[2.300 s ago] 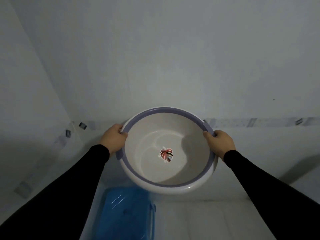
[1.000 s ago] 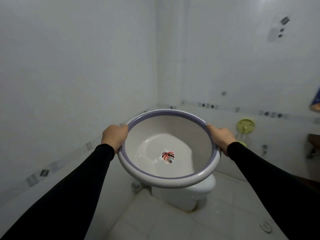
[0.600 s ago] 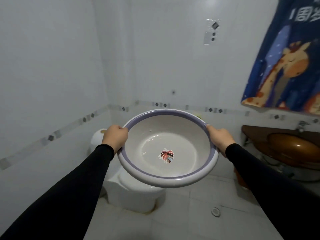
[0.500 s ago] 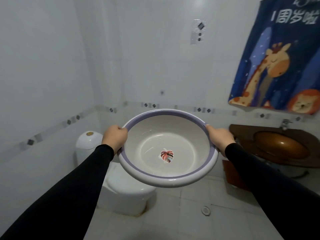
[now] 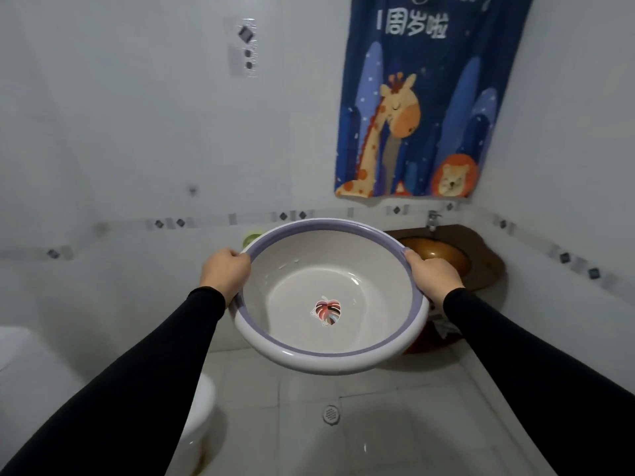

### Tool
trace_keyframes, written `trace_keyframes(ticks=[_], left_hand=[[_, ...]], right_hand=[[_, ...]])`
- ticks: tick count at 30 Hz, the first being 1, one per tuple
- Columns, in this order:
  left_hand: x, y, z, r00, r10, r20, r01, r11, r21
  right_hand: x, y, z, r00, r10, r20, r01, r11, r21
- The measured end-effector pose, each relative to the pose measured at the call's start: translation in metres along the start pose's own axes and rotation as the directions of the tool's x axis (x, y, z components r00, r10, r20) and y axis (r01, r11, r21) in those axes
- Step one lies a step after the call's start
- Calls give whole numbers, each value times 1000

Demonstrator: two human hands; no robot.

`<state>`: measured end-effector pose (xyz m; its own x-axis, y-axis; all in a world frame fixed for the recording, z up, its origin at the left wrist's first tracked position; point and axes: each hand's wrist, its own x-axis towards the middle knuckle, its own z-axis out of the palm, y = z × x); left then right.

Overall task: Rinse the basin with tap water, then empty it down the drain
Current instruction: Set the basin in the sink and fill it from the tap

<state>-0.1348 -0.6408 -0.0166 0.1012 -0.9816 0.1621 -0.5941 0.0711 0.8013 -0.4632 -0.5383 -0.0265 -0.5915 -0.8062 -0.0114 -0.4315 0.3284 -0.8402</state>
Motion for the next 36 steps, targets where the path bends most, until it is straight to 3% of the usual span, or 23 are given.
trace_keyframes(ticks=[9, 21, 28, 36], left_hand=[[79, 74, 145, 970, 143, 199, -138, 990, -38], [184, 165, 307, 882, 282, 377, -299, 954, -14], [214, 194, 395, 873, 259, 414, -314, 947, 70], [246, 233, 500, 925, 152, 349, -236, 949, 211]], right_hand=[[93, 55, -59, 981, 143, -135, -150, 987, -47], [233, 90, -119, 937, 185, -295, -193, 981, 3], [322, 132, -137, 949, 171, -264, -195, 979, -66], [461, 170, -173, 982, 143, -121, -160, 977, -144]])
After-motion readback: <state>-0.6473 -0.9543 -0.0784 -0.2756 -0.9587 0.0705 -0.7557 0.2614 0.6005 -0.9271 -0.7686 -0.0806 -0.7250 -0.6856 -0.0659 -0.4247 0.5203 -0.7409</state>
